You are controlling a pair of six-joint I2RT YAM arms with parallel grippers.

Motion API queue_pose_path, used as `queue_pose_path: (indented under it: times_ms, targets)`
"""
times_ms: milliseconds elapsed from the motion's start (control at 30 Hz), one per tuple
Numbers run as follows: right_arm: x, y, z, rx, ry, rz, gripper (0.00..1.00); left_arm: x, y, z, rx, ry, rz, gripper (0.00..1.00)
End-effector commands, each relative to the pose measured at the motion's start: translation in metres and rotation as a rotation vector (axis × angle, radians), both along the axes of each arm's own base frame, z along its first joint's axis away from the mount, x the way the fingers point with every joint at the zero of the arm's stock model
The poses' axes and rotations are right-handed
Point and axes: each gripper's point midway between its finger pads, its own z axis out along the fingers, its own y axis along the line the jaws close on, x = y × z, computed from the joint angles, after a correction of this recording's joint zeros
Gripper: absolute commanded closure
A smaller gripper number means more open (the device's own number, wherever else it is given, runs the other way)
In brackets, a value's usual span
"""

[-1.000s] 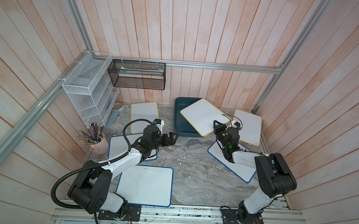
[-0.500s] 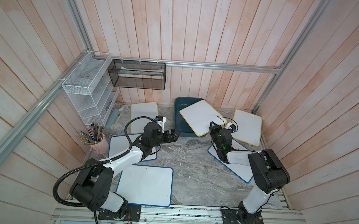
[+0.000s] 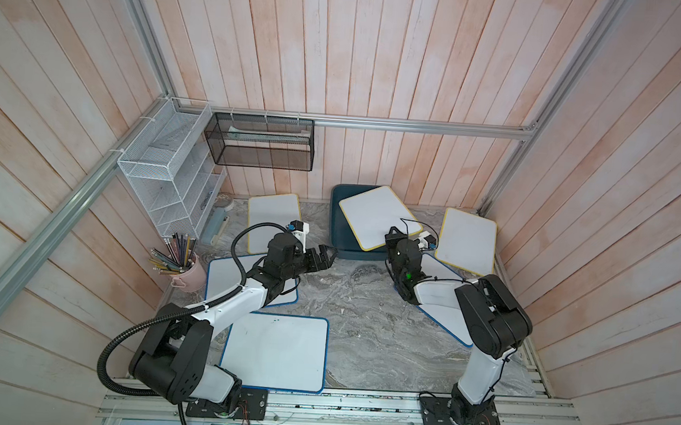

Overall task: Put the whiteboard into the storage box
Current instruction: Place the whiteboard in the storage box.

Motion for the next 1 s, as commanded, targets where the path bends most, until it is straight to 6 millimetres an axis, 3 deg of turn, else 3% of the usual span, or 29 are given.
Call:
queue_pose_path:
  times_ms: [0,233,533,967]
  targets:
    - [0.013,0.011,0.027,0.095,-0.078,-0.043,1.0,-0.004,0.005,0.003,0.002,-0.018,-0.01,0.01]
    - [0.019,0.021,0.0,0.092,-0.019,-0.061,1.0,-0.008,0.016,0.003,0.002,-0.026,0.007,0.01]
    - [0.021,0.022,-0.017,0.03,0.017,-0.109,0.96,-0.014,0.019,-0.005,0.0,-0.016,0.012,0.01]
    - [0.034,0.037,-0.02,-0.019,0.032,-0.135,0.94,-0.018,0.026,-0.006,0.021,-0.024,0.036,0.01]
